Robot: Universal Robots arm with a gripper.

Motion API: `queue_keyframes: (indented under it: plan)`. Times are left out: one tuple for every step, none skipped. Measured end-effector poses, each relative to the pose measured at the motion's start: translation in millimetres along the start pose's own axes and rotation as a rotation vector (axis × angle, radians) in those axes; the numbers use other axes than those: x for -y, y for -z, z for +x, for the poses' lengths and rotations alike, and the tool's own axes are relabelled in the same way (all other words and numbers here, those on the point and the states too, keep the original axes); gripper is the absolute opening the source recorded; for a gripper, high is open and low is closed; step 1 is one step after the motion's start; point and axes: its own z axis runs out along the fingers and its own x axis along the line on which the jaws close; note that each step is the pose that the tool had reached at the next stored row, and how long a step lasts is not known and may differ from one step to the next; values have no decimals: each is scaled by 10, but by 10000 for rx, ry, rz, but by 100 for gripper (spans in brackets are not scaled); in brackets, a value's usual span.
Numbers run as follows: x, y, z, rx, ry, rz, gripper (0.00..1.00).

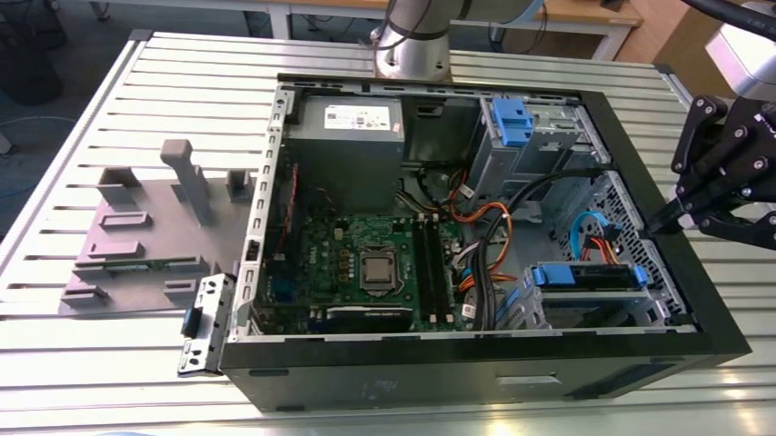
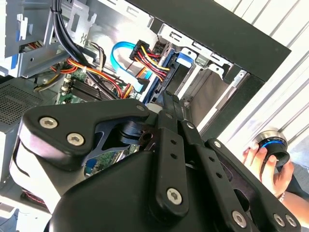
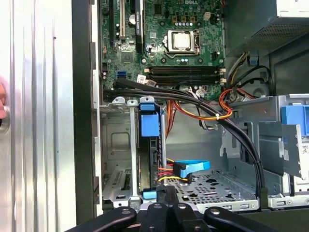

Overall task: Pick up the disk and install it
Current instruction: 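Insert the disk into the insertion slot, then insert the first disk wire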

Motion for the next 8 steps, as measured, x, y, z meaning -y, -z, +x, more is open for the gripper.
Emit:
queue_keyframes:
  plan:
    - [0, 0, 0, 5, 0, 0, 11]
    - [0, 0, 0, 6, 0, 0, 11]
    - [0, 0, 0, 7, 0, 0, 11]
    - [0, 0, 0, 7, 0, 0, 11]
    - [0, 0, 0, 8, 0, 0, 11]
    - [0, 0, 0, 9, 0, 0, 11]
    - [0, 0, 0, 10, 0, 0, 11]
    - [0, 0, 0, 11, 0, -1, 11]
